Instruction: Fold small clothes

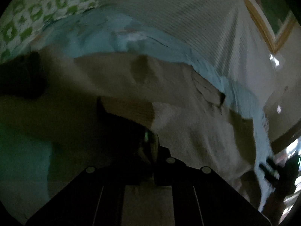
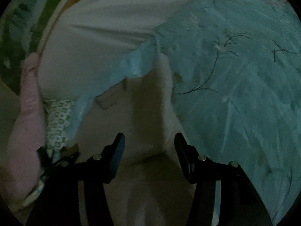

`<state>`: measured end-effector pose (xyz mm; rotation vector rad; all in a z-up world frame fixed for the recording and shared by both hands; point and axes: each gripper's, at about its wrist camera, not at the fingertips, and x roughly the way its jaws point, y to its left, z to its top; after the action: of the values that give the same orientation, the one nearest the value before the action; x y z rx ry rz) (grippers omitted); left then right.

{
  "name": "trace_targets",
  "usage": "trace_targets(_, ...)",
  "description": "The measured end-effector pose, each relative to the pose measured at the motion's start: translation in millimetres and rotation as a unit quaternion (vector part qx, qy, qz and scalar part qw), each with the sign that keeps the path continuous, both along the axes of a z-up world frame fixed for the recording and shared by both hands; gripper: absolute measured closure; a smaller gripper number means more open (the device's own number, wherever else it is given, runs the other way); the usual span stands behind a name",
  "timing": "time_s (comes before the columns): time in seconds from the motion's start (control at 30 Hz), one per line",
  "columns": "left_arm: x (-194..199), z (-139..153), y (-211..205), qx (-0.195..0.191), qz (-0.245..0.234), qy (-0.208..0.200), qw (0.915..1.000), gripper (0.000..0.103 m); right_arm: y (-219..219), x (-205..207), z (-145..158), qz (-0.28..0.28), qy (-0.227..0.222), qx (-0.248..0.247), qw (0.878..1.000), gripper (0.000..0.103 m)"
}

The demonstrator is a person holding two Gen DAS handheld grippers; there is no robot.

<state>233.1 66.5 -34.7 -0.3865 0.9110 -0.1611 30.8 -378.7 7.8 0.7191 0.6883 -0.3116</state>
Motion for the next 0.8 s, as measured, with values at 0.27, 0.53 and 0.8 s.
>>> trace_targets(0.27,-4,-2,-10,0.02,-0.012,0.003,0.9997,0.097,-42,66,-24,0.003,0.078,-0.01,0.997,0.045)
trace_targets(0.53,4,2,-26,0.01,-0.038,-0.001,0.9992,0.096,-72,68,1,0.003,0.096,-0.086,0.992,0.095)
trace_targets(0.8,-1,-8,-18,0.006,-0.03,0.007,0.9995,0.093,-70,48,7,-0.005,0.085,-0.069,0.994,0.098)
